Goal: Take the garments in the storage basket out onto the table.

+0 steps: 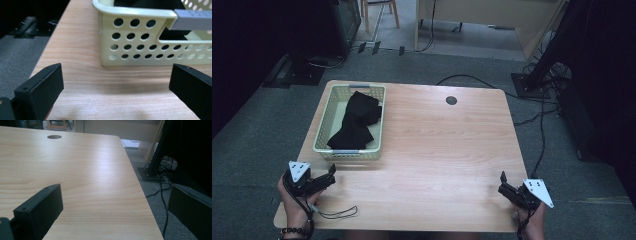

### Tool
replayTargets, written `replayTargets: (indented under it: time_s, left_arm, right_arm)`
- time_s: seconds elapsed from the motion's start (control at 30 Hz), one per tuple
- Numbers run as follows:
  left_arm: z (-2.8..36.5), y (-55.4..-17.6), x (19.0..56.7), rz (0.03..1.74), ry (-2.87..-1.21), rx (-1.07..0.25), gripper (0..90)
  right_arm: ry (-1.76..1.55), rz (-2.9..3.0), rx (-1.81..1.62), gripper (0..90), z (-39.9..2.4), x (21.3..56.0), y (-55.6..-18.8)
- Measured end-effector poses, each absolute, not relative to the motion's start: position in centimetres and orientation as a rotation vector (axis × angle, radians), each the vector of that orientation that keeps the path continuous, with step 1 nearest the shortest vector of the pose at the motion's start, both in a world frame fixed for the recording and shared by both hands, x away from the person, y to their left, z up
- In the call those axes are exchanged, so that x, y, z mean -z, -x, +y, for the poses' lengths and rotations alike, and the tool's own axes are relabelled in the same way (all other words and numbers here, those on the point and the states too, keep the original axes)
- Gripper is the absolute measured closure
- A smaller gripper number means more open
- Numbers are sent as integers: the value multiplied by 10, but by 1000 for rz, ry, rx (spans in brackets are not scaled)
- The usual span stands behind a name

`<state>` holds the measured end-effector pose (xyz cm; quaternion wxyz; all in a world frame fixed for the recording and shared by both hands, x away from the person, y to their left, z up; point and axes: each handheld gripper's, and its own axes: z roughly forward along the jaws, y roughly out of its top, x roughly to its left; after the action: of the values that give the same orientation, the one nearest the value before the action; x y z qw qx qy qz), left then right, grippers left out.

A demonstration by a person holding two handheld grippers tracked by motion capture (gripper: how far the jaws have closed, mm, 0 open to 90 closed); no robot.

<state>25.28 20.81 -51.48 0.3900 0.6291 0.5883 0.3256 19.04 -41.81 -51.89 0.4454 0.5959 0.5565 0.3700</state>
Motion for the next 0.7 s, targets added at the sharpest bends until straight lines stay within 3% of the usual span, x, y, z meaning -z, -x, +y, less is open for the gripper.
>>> replayTargets:
  time_s: [0.23, 0.7]
  left_arm:
    - [214, -252, 507, 1501, -1557, -754, 0]
    - [191, -253, 464, 1387, -1561, -765, 0]
  right_arm:
    - [-1484, 1379, -917, 0, -418, 519, -191]
    - [-1475, 1380, -909, 0, -417, 519, -191]
